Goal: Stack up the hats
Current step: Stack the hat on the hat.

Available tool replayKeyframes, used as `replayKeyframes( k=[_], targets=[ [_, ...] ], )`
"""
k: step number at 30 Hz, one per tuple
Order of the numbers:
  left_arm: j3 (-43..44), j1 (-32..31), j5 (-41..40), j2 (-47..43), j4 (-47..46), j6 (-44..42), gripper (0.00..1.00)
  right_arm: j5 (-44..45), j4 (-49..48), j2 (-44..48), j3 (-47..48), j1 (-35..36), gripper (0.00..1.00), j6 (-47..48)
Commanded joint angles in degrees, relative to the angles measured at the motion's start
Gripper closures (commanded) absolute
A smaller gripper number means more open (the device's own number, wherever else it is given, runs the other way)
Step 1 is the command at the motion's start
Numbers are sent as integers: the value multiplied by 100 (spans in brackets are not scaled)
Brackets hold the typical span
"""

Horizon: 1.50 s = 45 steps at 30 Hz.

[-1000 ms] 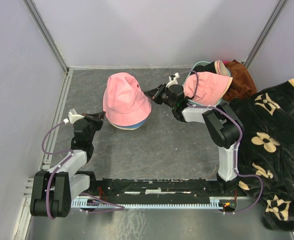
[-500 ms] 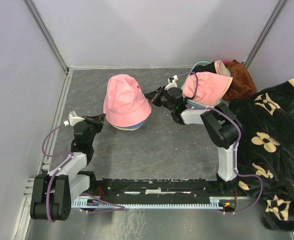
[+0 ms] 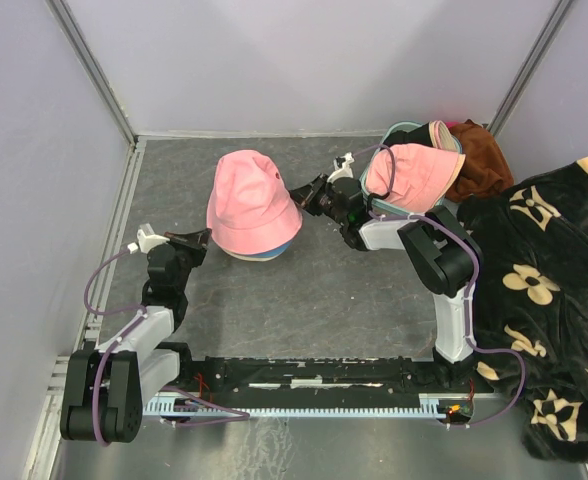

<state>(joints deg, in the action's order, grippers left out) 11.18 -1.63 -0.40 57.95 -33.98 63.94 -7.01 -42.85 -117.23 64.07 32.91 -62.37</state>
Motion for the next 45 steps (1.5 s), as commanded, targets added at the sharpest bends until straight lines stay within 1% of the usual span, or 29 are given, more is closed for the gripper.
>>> replayKeyframes(
  k=[1,3,6,8,11,14,18,22,24,28,32,35,38,41,45],
  targets=[
    [0,12,-29,-100,-65,-170,97,320,280,215,-187,1,82,159],
    [45,9,2,-175,-45,-150,96,401,360,417,-249,-36,72,217],
    [114,4,14,-349,88,-142,88,529,376,704,-424,-101,59,213],
    [165,12,6,-500,275,-141,80,638,330,905,-632,-125,53,186],
    [259,14,-66,-789,618,-190,72,742,278,1228,-874,-144,45,173],
    [349,13,-149,-1046,952,-234,64,788,284,1518,-1031,-149,41,182],
    [328,13,-203,-1346,1221,-207,57,717,318,1801,-1107,-145,39,158],
    [297,13,-275,-1609,1446,-181,54,717,404,2142,-1288,-82,38,145],
    [316,15,-288,-1711,1559,-175,53,718,585,2320,-1310,-16,38,176],
    [378,14,-312,-1860,1757,-167,51,903,1269,2883,-1421,246,38,387],
    [559,12,-408,-1889,1874,-240,48,1341,1676,3575,-1952,526,37,330],
    [823,22,-383,-1690,1854,-323,46,1549,1676,4037,-2448,713,37,116],
    [1145,24,-244,-1303,1779,-414,44,1609,1651,4303,-2705,851,36,-30],
    [1320,44,-129,-902,1581,-412,42,1593,1474,4360,-2818,1004,36,-138],
    [1535,161,121,-370,1433,-457,39,1560,1159,4169,-2838,1158,36,-282]
  ],
)
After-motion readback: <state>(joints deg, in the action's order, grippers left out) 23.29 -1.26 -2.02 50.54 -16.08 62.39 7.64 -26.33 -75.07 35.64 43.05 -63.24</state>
